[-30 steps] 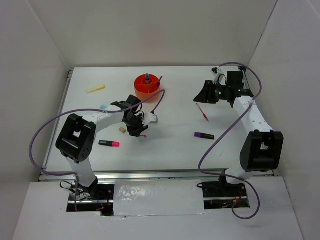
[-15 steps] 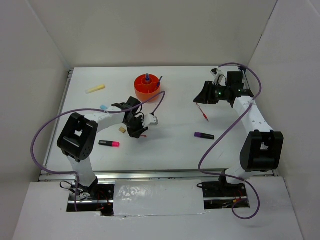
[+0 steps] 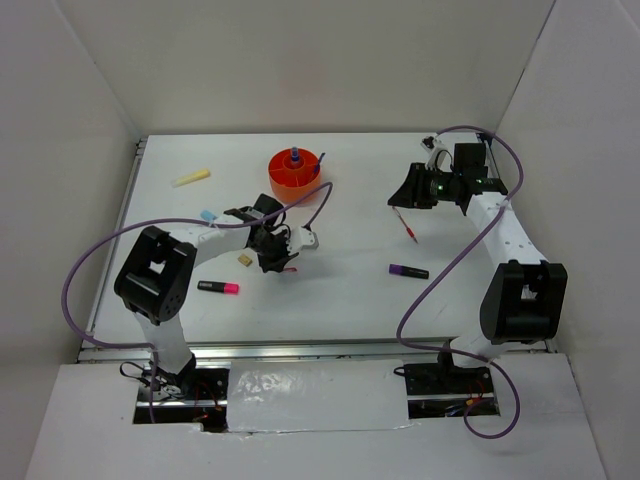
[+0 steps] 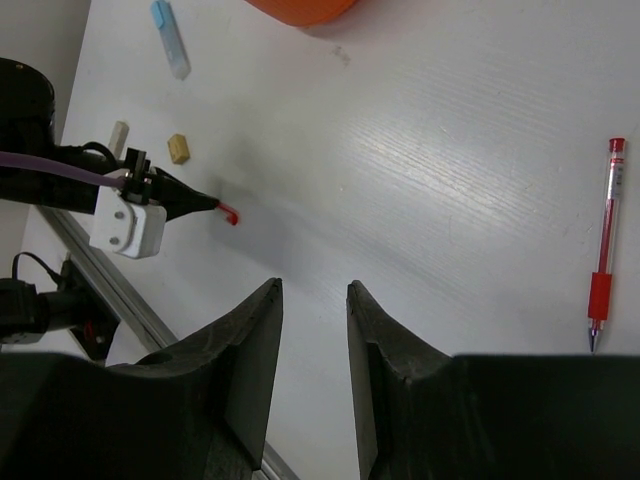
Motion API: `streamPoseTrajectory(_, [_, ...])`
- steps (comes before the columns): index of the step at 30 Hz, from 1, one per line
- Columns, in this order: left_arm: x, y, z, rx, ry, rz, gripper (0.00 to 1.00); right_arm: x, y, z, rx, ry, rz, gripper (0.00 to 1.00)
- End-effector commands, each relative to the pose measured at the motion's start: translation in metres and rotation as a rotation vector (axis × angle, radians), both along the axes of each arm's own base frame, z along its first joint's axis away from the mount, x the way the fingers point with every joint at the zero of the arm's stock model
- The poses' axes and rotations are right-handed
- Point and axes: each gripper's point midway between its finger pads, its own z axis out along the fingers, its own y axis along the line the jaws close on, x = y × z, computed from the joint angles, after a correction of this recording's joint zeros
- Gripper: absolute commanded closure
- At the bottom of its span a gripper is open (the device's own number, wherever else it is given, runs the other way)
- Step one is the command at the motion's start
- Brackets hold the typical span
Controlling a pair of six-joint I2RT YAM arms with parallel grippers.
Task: Sort the stationery into containers
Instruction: Pick up the pen cap from the center of the board.
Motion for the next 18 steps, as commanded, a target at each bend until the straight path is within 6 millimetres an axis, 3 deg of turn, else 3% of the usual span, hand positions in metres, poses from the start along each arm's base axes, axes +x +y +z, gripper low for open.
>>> streamPoseTrajectory(1, [-0.021,0.002,-0.019,0.013,0.071,-0.043,0.93,-0.005,0.001,0.005,0.007,-0.01,0.02,0.61])
streamPoseTrajectory(3, [-0.021,0.003,-0.018,0.015,0.071,-0.037,1.0,-0.006,0.001,0.005,0.009,-0.011,0.027,0.64])
streamPoseTrajectory(8, [-0.022,-0.002,0.002,-0.042,0.083,-0.004,1.0,-0.014,0.005,0.01,0.014,-0.025,0.059,0.64])
streamPoseTrajectory(12, [-0.028,-0.011,0.041,-0.186,0.201,0.091,1.0,-0.023,0.006,0.017,-0.048,-0.098,0.137,0.64])
streamPoseTrajectory(15, [-0.033,-0.026,0.084,-0.334,0.267,0.136,1.0,-0.034,0.005,0.023,-0.132,-0.155,0.225,0.61])
streamPoseTrajectory(18, [-0.048,-0.038,0.116,-0.446,0.321,0.154,1.0,-0.052,0.005,0.031,-0.181,-0.208,0.331,0.56])
